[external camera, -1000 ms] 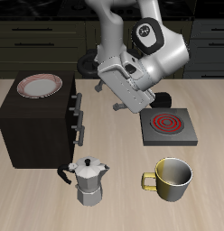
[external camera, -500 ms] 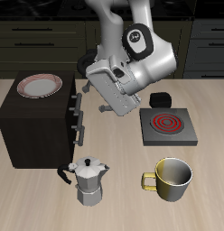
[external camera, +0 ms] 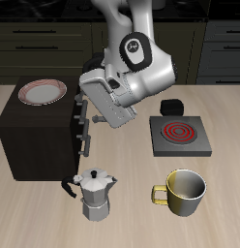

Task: Open the top drawer of the wooden cabinet

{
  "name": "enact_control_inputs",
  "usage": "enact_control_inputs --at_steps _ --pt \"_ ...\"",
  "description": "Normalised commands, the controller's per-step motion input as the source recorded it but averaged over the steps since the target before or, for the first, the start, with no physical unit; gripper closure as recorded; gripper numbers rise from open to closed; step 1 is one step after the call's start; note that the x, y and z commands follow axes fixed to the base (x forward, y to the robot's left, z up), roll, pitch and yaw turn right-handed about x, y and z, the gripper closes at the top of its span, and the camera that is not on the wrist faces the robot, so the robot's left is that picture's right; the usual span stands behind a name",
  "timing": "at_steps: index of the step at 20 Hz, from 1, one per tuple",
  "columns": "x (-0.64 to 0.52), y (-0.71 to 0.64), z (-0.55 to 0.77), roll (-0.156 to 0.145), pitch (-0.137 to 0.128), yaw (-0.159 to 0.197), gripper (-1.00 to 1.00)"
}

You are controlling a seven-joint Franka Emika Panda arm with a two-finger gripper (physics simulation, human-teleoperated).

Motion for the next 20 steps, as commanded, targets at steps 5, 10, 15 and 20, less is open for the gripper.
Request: enact_control_inputs --at_steps 5,10,15,20 --pt "0.04 -0.23 -0.18 -0.031 0.040 0.010 -1.00" --pt "0.18 -0.31 -0.24 -0.018 0.055 0.036 1.00" --pt "-0.05 -0.33 -0.07 -0.030 0.024 -0.029 1.00" --pt "-0.04 -0.44 -0.04 -0.044 0.041 -0.038 1.00"
